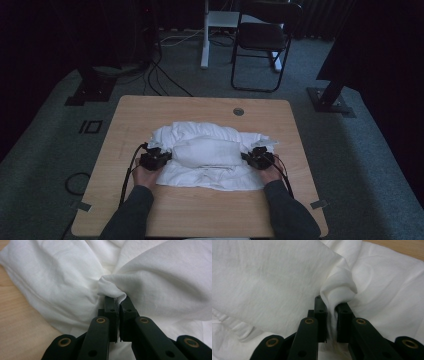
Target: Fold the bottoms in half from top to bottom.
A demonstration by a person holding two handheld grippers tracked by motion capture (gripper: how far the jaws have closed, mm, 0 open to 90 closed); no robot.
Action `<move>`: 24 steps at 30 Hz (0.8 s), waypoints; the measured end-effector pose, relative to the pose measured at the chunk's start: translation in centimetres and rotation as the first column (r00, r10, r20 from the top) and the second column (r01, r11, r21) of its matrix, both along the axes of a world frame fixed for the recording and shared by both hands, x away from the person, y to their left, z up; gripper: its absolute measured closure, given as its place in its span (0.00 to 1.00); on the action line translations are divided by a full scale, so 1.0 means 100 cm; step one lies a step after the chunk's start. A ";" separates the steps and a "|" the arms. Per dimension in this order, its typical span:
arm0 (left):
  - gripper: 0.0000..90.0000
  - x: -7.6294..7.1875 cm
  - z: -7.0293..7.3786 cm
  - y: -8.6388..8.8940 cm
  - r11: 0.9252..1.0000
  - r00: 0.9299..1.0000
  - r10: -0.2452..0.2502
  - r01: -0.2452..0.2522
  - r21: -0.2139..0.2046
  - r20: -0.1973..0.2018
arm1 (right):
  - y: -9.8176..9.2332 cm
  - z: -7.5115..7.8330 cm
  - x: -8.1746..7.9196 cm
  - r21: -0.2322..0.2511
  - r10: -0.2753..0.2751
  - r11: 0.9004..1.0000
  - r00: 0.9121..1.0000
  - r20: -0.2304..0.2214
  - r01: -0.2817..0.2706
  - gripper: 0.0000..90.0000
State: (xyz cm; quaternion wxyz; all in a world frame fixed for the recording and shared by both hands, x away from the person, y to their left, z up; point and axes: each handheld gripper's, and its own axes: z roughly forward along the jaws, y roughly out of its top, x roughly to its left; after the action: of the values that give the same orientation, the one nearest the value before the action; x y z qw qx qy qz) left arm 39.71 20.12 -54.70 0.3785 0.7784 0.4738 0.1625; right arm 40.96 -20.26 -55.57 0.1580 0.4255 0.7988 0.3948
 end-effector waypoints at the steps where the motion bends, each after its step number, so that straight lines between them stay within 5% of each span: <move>1: 0.97 0.002 0.000 0.000 1.000 1.000 0.006 -0.006 -0.002 -0.002 | 0.001 0.000 0.002 0.000 -0.003 1.000 1.000 -0.003 0.003 0.91; 4: 0.97 0.007 0.008 0.002 1.000 1.000 0.021 -0.021 -0.012 -0.008 | 0.001 0.004 0.004 -0.012 0.010 1.000 1.000 -0.008 -0.010 0.91; 7: 0.98 0.002 0.033 0.013 0.995 0.999 0.026 -0.021 -0.096 0.046 | -0.008 0.018 0.004 0.025 -0.002 1.000 1.000 0.027 0.002 0.92; 9: 0.98 -0.006 0.056 0.024 0.980 0.994 0.020 0.001 -0.197 0.104 | -0.020 0.033 0.002 0.101 -0.025 0.995 0.997 0.067 0.018 0.92; 11: 0.98 -0.016 0.079 0.028 0.976 0.984 0.018 0.021 -0.216 0.175 | -0.029 0.051 -0.002 0.168 -0.048 0.985 0.992 0.120 0.027 0.93; 13: 0.98 -0.026 0.095 0.031 0.963 0.976 0.002 0.056 -0.263 0.217 | -0.034 0.067 -0.008 0.184 -0.063 0.983 0.980 0.190 0.028 0.93; 16: 0.98 -0.042 0.102 0.033 0.963 0.972 -0.025 0.086 -0.257 0.233 | -0.036 0.080 -0.022 0.193 -0.029 0.981 0.969 0.244 -0.020 0.92; 19: 0.92 -0.057 0.094 0.041 0.942 0.972 -0.049 0.121 -0.312 0.228 | -0.036 0.077 -0.039 0.151 0.026 0.986 0.969 0.245 -0.065 0.90; 21: 0.76 -0.064 0.088 0.048 0.933 0.973 -0.051 0.126 -0.338 0.224 | -0.042 0.070 -0.049 0.156 0.062 0.983 0.976 0.211 -0.096 0.76; 22: 0.70 -0.066 0.087 0.051 0.938 0.975 -0.039 0.112 -0.329 0.220 | -0.046 0.066 -0.052 0.168 0.081 0.979 0.978 0.193 -0.115 0.65; 23: 0.66 -0.066 0.087 0.051 0.938 0.975 -0.039 0.112 -0.329 0.220 | -0.046 0.066 -0.052 0.168 0.081 0.979 0.978 0.193 -0.115 0.65; 24: 0.66 -0.062 0.091 0.054 0.946 0.978 -0.009 0.076 -0.316 0.208 | -0.055 0.068 -0.059 0.198 0.022 0.978 0.977 0.210 -0.064 0.45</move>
State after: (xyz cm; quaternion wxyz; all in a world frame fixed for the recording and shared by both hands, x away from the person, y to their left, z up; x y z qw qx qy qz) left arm 33.52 25.48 -45.61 0.5507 0.6952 0.4357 0.1535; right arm 35.04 -25.77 -48.72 0.1873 0.3786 0.7426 0.5198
